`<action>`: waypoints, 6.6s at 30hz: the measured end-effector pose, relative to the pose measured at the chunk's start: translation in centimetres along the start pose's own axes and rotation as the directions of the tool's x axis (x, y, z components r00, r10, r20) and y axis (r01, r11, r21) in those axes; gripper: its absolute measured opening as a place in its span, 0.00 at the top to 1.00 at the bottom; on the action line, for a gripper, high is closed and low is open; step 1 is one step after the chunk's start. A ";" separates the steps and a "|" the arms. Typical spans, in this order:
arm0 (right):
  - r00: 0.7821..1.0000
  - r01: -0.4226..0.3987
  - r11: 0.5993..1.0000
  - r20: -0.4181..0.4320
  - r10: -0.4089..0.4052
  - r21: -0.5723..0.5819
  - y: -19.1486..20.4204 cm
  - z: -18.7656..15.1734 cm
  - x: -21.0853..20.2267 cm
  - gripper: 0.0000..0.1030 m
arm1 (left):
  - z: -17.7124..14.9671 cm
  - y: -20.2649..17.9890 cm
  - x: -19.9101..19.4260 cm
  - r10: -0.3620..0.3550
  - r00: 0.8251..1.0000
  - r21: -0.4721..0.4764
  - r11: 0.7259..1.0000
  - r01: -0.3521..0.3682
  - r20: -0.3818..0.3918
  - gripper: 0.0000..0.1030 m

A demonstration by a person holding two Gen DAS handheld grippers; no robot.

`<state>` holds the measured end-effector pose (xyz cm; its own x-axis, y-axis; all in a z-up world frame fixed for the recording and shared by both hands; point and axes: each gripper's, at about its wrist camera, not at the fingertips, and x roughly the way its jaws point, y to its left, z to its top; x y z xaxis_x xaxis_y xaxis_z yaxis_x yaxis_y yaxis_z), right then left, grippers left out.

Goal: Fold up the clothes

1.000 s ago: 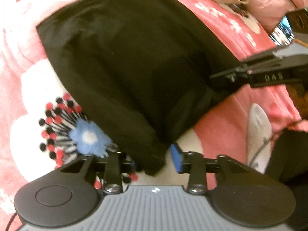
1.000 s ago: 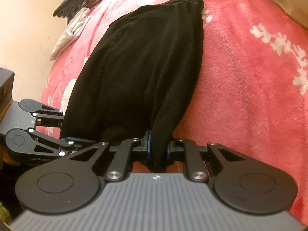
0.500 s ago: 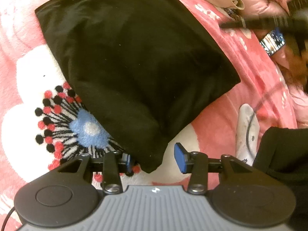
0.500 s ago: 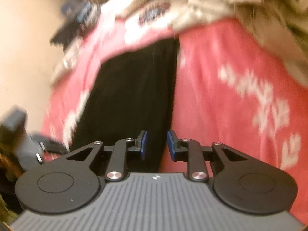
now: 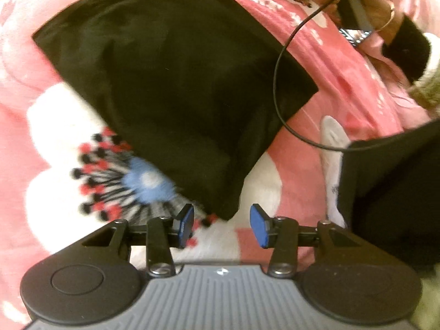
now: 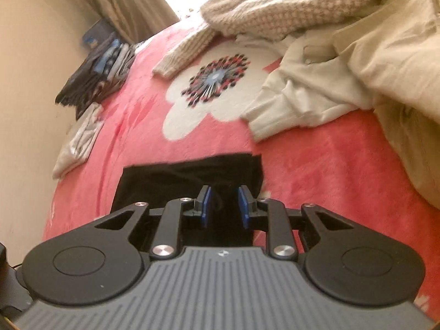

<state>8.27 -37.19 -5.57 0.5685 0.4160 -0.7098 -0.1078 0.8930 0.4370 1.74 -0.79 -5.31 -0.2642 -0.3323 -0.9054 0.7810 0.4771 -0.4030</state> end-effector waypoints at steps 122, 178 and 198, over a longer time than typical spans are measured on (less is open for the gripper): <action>0.887 -0.459 0.765 -0.193 0.419 -0.452 -1.4 1.0 0.4 0.98 | 11.2 12.6 -0.8 0.092 0.847 -0.433 0.885 0.172 0.524 0.90; 0.833 -0.546 0.728 -0.357 0.423 -0.413 0.5 4.8 8.2 0.93 | 9.7 7.1 -3.1 0.090 0.807 -0.160 0.987 0.005 0.583 0.91; 0.751 -0.650 0.615 -0.505 0.426 -0.447 2.5 3.5 7.2 0.69 | 10.5 8.9 -3.5 0.091 0.769 -0.219 0.974 0.066 0.633 0.91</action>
<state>14.96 -32.57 -7.61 -0.0313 0.7792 -0.6260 -0.8004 0.3556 0.4826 15.59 -3.93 -4.33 0.2260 -0.7274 -0.6480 0.6191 0.6208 -0.4809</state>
